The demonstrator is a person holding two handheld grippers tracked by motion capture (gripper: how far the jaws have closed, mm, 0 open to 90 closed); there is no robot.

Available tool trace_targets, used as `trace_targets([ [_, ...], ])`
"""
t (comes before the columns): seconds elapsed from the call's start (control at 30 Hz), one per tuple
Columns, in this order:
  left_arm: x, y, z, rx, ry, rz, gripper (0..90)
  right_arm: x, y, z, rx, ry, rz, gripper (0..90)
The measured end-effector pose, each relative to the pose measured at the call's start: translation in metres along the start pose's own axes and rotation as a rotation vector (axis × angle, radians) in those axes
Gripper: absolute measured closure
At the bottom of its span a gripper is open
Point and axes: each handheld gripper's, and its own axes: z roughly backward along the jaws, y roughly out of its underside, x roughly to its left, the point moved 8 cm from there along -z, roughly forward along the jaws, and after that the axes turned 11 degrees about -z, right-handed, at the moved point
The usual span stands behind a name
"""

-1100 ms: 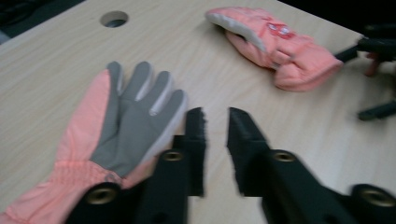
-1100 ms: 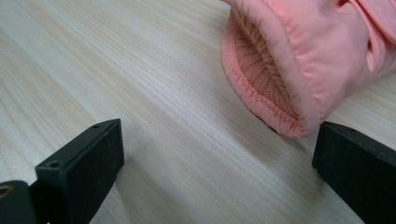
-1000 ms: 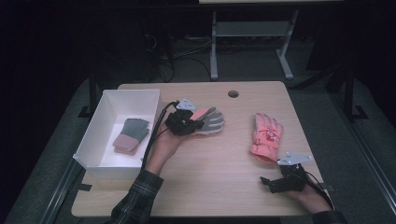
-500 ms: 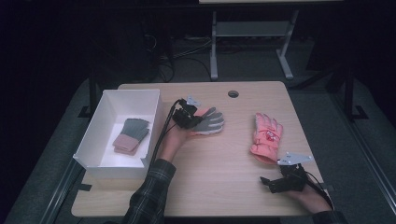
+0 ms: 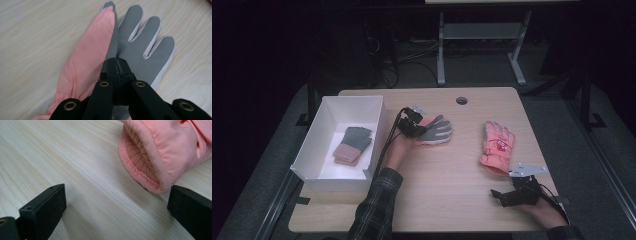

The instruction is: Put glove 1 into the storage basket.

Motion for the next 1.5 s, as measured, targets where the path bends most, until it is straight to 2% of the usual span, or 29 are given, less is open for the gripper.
trace_targets([
  [0.13,-0.007,0.002,-0.005,0.004,0.030,0.014,89.7,0.000,0.000,0.000,0.000,0.000,0.001,1.7],
  [0.4,-0.029,-0.007,-0.006,-0.012,0.090,-0.005,89.7,0.000,0.000,0.000,0.000,0.000,0.001,1.7],
  [0.63,-0.061,-0.018,-0.010,-0.014,0.161,-0.057,89.7,0.000,0.000,0.000,0.000,0.000,0.001,1.7],
  [0.8,-0.074,-0.026,-0.010,-0.033,0.181,-0.072,89.7,0.000,0.000,0.000,0.001,-0.001,0.000,1.7],
  [0.93,-0.067,-0.031,0.001,-0.060,0.166,-0.065,89.7,0.000,0.000,0.000,0.000,-0.001,0.000,1.7],
  [1.1,-0.036,-0.027,0.014,-0.078,0.101,-0.014,89.7,0.000,0.000,0.000,0.000,-0.002,-0.001,1.7],
  [1.17,-0.021,-0.020,0.016,-0.056,0.071,0.003,89.7,0.000,0.000,0.000,0.000,-0.002,0.000,1.7],
  [1.23,-0.012,-0.014,0.015,-0.039,0.061,0.027,89.7,0.000,0.000,0.000,0.000,-0.002,0.000,1.7],
  [1.27,-0.010,-0.011,0.014,-0.030,0.061,0.042,89.7,0.000,0.000,0.000,0.001,-0.002,0.000,1.7],
  [1.37,-0.011,-0.003,0.009,-0.012,0.068,0.055,89.7,0.000,0.000,0.000,0.000,-0.002,0.001,1.7],
  [1.5,-0.021,0.004,0.008,0.012,0.085,0.043,89.7,0.000,0.000,0.000,0.001,-0.003,0.001,1.7],
])
